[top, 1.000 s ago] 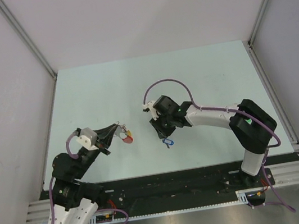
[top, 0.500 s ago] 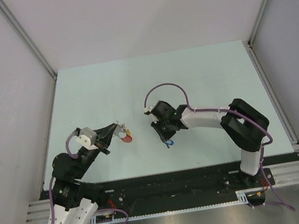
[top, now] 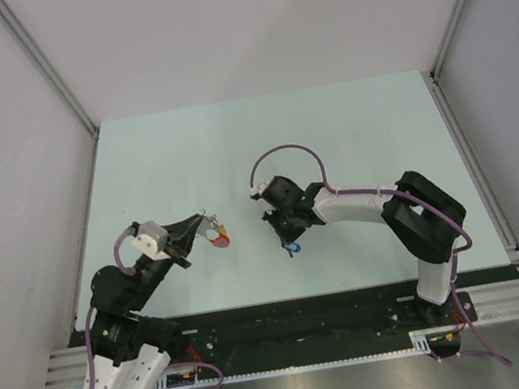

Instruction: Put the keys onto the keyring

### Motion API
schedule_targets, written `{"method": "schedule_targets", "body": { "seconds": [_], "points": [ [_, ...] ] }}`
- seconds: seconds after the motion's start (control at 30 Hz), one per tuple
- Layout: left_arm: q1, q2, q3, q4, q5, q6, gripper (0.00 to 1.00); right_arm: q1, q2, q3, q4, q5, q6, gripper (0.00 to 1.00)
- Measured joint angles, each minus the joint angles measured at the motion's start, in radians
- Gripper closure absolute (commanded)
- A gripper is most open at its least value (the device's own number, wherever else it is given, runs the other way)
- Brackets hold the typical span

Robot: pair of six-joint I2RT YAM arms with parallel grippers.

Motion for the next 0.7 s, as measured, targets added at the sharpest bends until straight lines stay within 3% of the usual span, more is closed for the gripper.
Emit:
{"method": "schedule_targets", "body": {
  "seconds": [0.27,0.57,0.7],
  "points": [
    [0.001,0.024,0.000,0.006,0.015,0.000,0.99,0.003,-0.048,0.000,-0.001,0.008,-0.061,1.00],
    [0.001,0.202,0.001,0.072,0.097,-0.059,0.99,-0.035,-0.350,-0.002,0.097,-0.004,-0.188,1.00],
    [0.002,0.280,0.016,0.145,0.167,-0.080,1.00,-0.100,-0.429,-0.010,0.167,-0.091,-0.248,1.00]
  ]
}}
